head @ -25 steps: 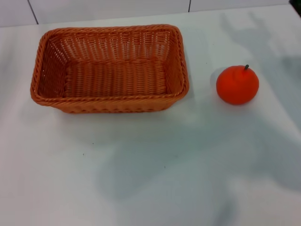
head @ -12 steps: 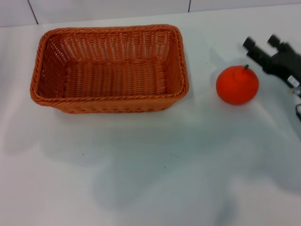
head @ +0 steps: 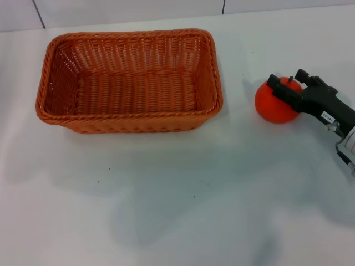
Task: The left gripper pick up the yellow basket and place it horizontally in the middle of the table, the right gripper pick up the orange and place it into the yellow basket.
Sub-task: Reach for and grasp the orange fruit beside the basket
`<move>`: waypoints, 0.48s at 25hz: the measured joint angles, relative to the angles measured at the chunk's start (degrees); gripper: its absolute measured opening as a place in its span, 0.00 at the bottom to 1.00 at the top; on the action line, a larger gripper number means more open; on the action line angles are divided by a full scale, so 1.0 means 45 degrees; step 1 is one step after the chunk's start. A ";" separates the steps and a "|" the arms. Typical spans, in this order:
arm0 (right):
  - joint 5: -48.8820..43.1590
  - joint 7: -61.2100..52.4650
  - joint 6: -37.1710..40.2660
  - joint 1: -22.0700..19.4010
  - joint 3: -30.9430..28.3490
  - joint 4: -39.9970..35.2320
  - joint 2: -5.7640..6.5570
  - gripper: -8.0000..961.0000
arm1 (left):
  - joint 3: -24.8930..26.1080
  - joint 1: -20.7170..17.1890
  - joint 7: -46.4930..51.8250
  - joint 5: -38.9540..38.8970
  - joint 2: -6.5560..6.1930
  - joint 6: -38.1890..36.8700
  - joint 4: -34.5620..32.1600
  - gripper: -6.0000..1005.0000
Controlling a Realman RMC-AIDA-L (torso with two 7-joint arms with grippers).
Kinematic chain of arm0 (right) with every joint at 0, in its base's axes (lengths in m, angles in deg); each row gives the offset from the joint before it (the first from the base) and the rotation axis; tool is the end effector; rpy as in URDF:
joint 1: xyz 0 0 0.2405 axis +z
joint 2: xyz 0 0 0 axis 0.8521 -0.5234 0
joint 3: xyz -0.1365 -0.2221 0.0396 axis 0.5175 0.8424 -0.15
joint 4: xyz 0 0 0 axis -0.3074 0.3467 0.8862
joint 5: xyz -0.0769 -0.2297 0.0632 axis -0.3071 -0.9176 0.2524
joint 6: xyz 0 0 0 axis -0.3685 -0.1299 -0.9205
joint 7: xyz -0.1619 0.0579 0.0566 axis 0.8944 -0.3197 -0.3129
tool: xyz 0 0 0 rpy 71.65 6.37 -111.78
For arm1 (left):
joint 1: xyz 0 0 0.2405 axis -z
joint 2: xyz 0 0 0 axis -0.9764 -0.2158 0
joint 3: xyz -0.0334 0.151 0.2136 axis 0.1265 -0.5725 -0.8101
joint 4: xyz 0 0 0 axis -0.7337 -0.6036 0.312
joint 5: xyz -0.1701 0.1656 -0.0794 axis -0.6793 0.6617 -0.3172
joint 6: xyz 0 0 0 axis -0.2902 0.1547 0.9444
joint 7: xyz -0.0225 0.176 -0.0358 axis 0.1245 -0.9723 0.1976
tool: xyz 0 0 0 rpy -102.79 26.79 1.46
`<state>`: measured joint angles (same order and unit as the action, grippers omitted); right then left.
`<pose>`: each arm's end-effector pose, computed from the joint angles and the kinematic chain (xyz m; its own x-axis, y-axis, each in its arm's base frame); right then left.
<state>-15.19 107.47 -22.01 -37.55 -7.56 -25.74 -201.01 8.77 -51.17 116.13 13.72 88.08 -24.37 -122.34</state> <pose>0.3748 0.3614 -0.0642 -0.4841 0.2904 0.8254 0.8516 0.3729 0.3683 -0.3356 0.4404 0.1135 0.4644 -0.0501 0.8842 0.8532 -0.2425 -0.4618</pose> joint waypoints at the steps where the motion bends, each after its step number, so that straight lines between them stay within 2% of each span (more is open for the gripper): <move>1: -0.0016 0.0012 -0.0012 0.0001 0.0028 0.0010 0.0001 0.85 | 0.0002 0.0000 -0.0004 -0.0011 0.0000 0.0000 0.0003 0.89; 12: -0.0039 -0.0003 -0.0513 0.0106 0.0145 0.0139 -0.0011 0.84 | 0.0036 -0.0012 -0.0158 -0.0332 -0.0034 -0.0005 0.0023 0.89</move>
<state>-15.37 107.45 -24.32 -37.07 -6.91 -25.11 -201.06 8.93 -51.23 115.42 12.23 87.93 -24.39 -122.24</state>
